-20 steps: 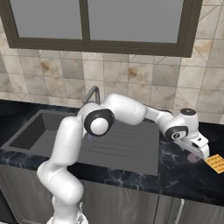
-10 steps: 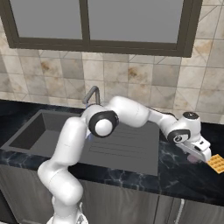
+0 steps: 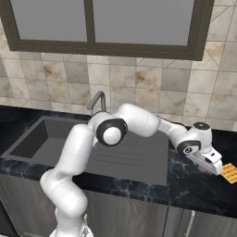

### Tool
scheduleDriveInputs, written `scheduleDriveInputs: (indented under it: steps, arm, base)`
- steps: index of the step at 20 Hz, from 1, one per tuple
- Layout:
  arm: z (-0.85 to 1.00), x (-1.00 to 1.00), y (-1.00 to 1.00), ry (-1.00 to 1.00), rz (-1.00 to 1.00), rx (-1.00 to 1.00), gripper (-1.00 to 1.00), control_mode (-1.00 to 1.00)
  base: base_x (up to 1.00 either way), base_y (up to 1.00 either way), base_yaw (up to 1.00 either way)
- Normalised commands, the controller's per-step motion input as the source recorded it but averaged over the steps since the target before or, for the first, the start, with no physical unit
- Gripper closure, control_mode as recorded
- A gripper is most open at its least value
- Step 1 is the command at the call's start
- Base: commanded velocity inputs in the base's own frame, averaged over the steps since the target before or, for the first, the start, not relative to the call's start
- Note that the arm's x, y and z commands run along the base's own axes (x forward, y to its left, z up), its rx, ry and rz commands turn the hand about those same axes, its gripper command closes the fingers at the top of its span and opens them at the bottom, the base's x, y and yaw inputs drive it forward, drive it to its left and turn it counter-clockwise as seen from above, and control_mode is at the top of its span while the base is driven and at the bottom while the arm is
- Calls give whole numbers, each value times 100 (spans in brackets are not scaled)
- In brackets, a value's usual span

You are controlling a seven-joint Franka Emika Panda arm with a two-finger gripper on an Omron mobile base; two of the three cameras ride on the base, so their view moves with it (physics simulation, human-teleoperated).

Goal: Turn on the sink faucet. Then move the eggplant from the counter to the sink. Turn off the sink. Move the vegetable from the sink to the pot next to the stove. Finally move the pot to the front right burner.

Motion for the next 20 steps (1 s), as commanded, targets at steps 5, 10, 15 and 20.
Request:
scheduleDriveInputs:
  steps: [5, 10, 15, 20]
  arm:
    - [-8, 2, 1, 0, 0, 0, 100, -100]
    - [1, -7, 6, -1, 0, 0, 100, -100]
    - [30, -49, 68, -1, 1, -4, 100, -100]
    - [39, -39, 100, 4, 4, -4, 100, -100]
  base:
    - [0, 0, 0]
    - [0, 0, 0]
    - [0, 0, 0]
    - [0, 0, 0]
